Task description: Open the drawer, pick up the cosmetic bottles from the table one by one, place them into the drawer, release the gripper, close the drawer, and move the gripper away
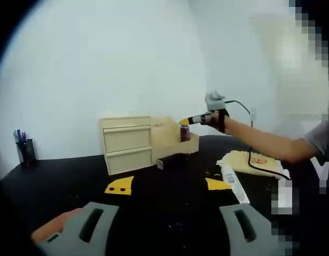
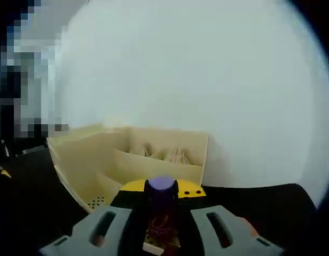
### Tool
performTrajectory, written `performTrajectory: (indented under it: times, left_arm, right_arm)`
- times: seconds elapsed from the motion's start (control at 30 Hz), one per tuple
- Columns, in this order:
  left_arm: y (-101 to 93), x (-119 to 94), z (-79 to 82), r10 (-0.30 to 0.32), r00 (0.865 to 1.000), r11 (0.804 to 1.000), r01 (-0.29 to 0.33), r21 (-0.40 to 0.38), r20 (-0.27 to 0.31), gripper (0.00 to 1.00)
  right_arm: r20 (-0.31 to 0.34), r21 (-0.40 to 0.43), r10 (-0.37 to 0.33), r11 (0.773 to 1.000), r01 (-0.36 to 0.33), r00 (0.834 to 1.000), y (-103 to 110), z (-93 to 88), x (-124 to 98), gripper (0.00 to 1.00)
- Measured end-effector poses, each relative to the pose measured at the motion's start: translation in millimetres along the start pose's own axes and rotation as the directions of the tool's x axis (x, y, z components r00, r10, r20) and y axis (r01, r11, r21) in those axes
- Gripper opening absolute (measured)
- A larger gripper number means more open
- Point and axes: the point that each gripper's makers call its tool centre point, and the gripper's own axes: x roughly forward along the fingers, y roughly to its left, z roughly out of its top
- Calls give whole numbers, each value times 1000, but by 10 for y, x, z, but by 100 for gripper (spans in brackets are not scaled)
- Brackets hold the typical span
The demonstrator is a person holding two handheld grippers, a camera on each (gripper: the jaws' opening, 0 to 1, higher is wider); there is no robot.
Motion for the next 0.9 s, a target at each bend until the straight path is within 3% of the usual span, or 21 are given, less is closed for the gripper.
performTrajectory:
  times: [0.3,0.5,0.9]
  left_arm:
    - [-7,3,-4,-1,1000,1000,1,6,-3,44]
    - [1,-1,-3,2,1000,1000,-2,7,-3,44]
    - [13,6,-17,5,1000,1000,-5,9,-10,44]
  right_arm:
    - [-25,-39,-6,999,5,1000,-5,-85,78,15]
    - [-24,-31,-12,999,11,1000,43,-192,-138,16]
    - [-16,-59,-12,998,11,1000,107,-166,-293,20]
